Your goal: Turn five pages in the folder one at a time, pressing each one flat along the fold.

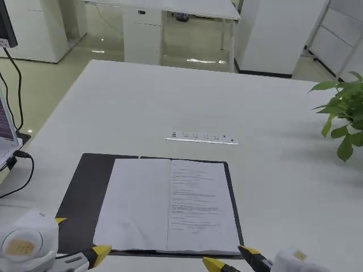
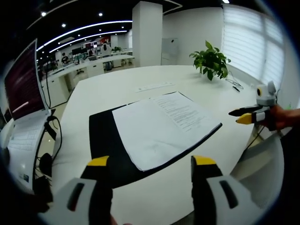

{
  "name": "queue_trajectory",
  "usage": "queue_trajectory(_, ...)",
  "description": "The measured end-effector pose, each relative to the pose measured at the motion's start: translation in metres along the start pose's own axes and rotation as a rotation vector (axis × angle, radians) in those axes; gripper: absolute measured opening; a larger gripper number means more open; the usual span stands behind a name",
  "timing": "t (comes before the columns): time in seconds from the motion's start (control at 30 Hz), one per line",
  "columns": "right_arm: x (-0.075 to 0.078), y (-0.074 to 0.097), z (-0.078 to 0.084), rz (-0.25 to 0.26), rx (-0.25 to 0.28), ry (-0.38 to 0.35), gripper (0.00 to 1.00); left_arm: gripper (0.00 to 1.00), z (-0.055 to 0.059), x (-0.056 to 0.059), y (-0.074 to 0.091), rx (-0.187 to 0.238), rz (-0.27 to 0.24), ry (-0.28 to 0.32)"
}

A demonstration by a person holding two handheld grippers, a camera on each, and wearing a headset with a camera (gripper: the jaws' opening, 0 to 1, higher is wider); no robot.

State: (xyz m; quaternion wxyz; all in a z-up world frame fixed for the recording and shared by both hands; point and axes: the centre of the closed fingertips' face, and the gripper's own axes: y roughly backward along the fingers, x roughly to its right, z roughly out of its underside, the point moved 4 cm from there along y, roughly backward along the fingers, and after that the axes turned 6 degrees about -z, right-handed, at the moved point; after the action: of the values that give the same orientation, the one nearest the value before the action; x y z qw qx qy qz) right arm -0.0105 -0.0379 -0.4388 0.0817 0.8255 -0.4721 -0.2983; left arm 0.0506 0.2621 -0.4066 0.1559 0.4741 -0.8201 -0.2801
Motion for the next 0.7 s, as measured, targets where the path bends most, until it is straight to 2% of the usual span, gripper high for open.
queue_trajectory(0.1, -0.002, 0.002, 0.0, -0.004, -0.002, 0.017, 0.67, 0.68, 0.002, 0.002, 0.002, 0.001, -0.003, 0.024)
queue_trajectory(0.47, -0.002, 0.01, 0.009, -0.005, -0.015, 0.005, 0.66, 0.66, 0.009, 0.009, 0.003, -0.028, 0.005, 0.036)
queue_trajectory(0.7, 0.004, 0.02, 0.007, 0.011, -0.004, -0.002, 0.67, 0.63, 0.001, 0.017, -0.002, -0.018, 0.016, 0.046)
